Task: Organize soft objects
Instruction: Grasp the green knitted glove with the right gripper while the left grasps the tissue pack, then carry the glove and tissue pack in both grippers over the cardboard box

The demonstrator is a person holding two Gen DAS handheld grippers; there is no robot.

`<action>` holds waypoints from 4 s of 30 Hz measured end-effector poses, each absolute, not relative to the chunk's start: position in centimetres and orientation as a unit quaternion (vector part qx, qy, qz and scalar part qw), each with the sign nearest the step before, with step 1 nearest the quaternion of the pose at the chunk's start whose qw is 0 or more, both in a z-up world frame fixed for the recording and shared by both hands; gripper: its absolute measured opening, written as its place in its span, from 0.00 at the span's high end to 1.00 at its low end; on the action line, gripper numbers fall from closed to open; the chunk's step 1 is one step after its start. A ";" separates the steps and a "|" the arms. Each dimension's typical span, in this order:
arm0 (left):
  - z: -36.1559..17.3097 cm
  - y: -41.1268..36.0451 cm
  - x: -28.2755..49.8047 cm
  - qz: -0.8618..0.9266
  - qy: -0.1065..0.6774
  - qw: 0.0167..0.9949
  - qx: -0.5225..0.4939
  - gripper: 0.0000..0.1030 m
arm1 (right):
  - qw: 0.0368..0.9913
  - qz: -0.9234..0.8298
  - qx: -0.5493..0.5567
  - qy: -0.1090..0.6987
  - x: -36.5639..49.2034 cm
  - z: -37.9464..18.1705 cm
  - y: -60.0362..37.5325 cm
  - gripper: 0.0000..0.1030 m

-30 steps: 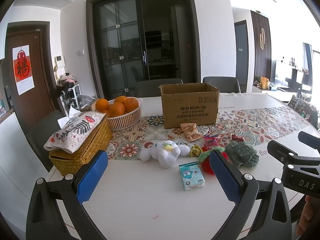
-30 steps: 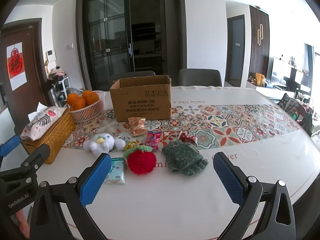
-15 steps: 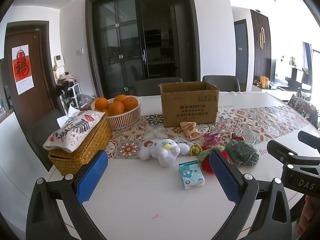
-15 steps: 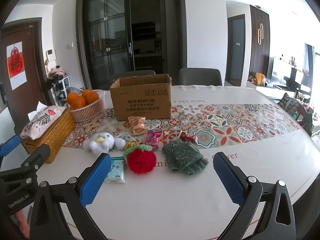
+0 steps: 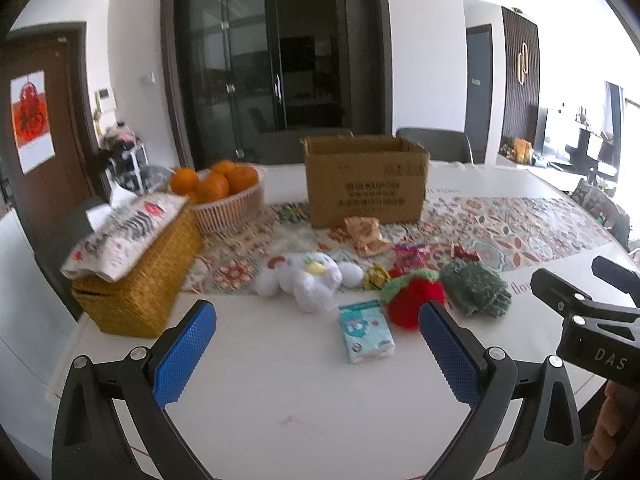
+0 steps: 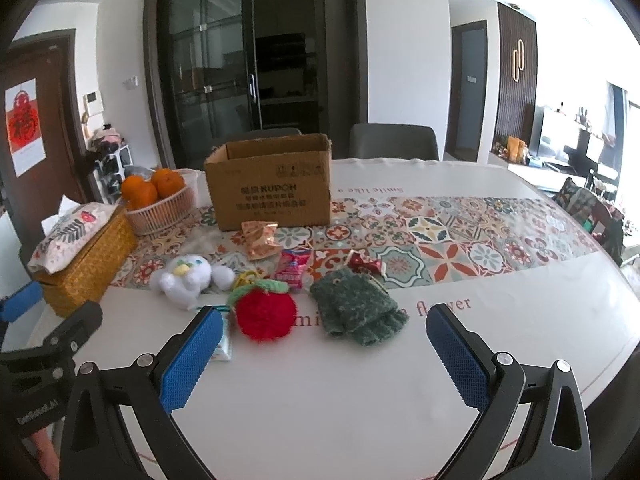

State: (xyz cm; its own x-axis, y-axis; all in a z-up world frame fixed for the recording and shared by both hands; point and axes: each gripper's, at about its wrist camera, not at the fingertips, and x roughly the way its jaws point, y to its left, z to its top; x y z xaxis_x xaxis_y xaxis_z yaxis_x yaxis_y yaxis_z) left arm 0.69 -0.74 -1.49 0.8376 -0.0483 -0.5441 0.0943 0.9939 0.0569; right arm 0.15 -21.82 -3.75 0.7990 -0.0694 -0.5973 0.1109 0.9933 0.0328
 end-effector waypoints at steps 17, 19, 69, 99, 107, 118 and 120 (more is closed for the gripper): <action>-7.0 -4.4 7.3 -0.045 0.390 0.919 0.029 0.00 | 0.915 -0.034 0.003 0.402 7.7 -9.1 -24.8 0.00; -7.5 -4.7 8.2 -0.041 0.402 0.914 0.028 0.00 | 0.908 -0.034 -0.003 0.417 8.9 -10.0 -25.0 0.00; -15.3 -4.8 14.2 -0.086 0.525 0.847 -0.027 0.50 | 0.877 0.007 0.014 0.480 13.5 -15.7 -24.6 0.74; -6.8 -4.5 13.3 -0.152 0.414 0.898 0.001 0.50 | 0.927 0.016 0.017 0.373 10.8 -6.1 -23.0 0.81; -3.7 -4.2 14.7 -0.164 0.385 0.908 0.012 0.50 | 0.938 0.031 0.011 0.345 12.3 -3.3 -22.3 0.81; -0.7 -4.0 17.5 -0.185 0.375 0.908 0.005 0.50 | 0.943 0.060 0.002 0.328 15.1 -0.5 -21.2 0.81; -0.2 -4.0 18.0 -0.186 0.373 0.909 0.008 0.50 | 0.942 0.064 0.002 0.329 15.8 -0.1 -21.1 0.81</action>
State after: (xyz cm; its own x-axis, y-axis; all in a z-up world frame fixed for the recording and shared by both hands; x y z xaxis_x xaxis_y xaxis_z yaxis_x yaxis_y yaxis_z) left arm 18.03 -4.05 -0.19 0.6525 -0.3330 -0.6807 0.3448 0.9304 -0.1246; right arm 15.84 -21.11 -0.07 0.7750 0.1226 -0.6199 -0.1204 0.9917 0.0457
